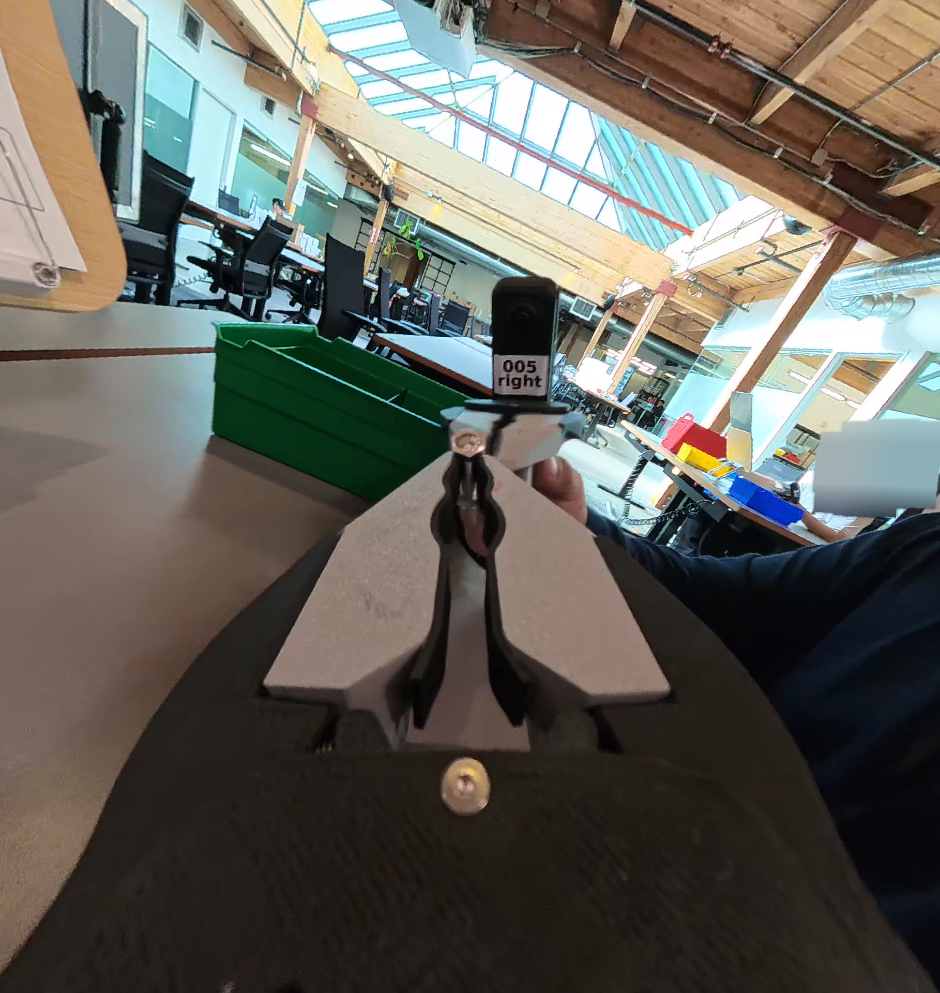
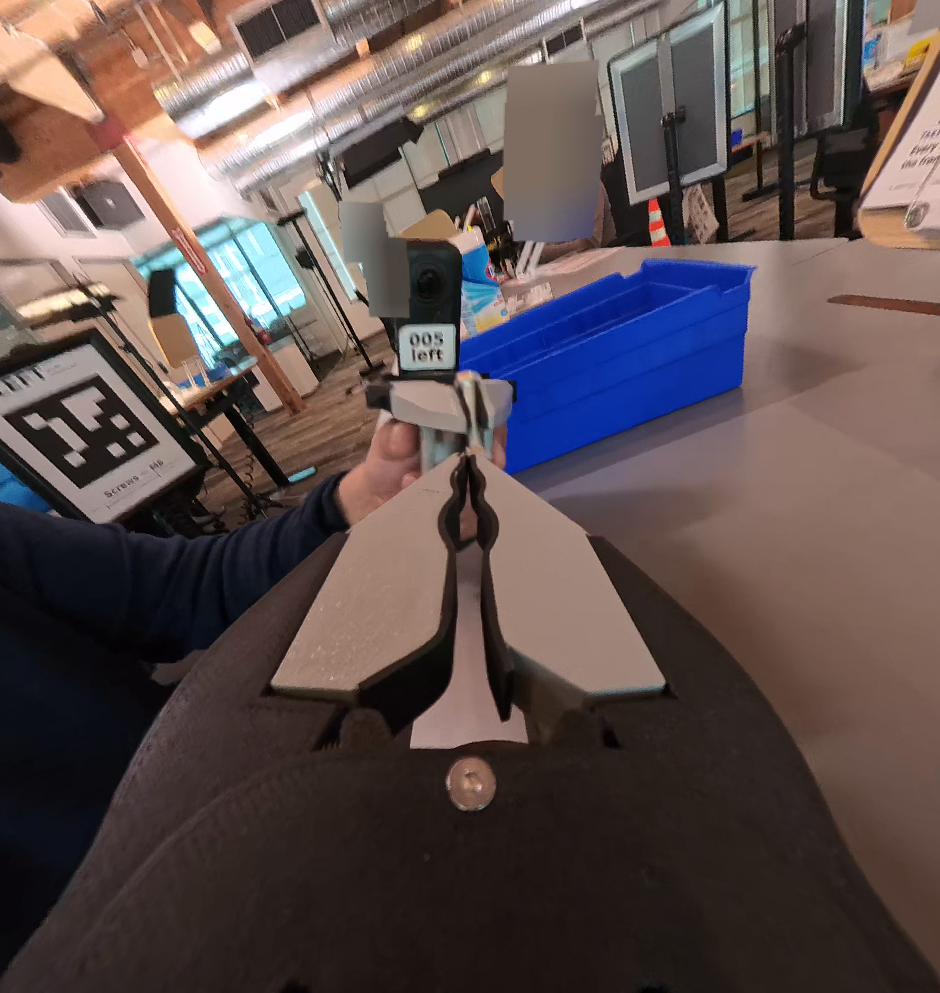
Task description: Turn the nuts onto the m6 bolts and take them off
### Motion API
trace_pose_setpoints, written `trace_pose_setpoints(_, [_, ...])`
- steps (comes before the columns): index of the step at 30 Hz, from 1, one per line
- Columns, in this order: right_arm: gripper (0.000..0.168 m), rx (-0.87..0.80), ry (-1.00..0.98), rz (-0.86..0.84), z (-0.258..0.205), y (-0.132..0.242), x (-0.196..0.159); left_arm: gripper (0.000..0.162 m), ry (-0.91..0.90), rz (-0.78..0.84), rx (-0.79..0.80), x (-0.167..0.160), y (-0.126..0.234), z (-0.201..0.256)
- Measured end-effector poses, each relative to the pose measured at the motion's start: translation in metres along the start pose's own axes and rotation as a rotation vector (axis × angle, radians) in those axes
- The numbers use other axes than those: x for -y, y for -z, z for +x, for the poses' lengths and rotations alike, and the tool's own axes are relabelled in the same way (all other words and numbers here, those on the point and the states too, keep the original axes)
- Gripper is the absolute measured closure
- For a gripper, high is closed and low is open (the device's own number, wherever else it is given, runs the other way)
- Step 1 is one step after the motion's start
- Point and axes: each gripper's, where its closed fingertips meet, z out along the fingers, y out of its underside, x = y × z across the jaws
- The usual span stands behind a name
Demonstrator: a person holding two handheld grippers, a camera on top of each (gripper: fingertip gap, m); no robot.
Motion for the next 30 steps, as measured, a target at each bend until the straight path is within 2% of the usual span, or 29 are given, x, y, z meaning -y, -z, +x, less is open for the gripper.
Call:
trace_pose_setpoints(2, [0.168,0.026,-0.039,0.043,-0.001,0.006,0.009,0.158,-0.019,0.023,0.02,0.004,0.003,-0.003])
trace_pose_setpoints(5, [0.168,0.008,-0.038,0.036,0.002,0.007,0.008,0.158,0.01,0.114,-0.062,0.018,0.006,0.009])
trace_pose_setpoints(8, [0.151,0.065,-0.108,-0.027,-0.003,-0.005,-0.008,0.158,0.032,0.147,-0.098,0.022,0.007,0.013])
trace_pose_setpoints(9, [0.151,0.086,-0.133,-0.025,-0.005,-0.009,-0.01,0.158,0.032,0.145,-0.092,0.021,0.006,0.011])
trace_pose_setpoints(14, [0.158,0.164,-0.234,0.039,-0.007,-0.008,-0.003,0.158,0.004,0.112,-0.088,0.014,0.001,0.014])
trace_pose_setpoints(18, [0.166,0.179,-0.227,0.068,-0.009,-0.004,0.003,0.158,0.012,0.115,-0.09,0.014,-0.001,0.014])
trace_pose_setpoints(30, [0.158,0.176,-0.215,0.034,-0.009,-0.008,-0.003,0.158,-0.001,0.085,-0.088,0.007,-0.007,0.015])
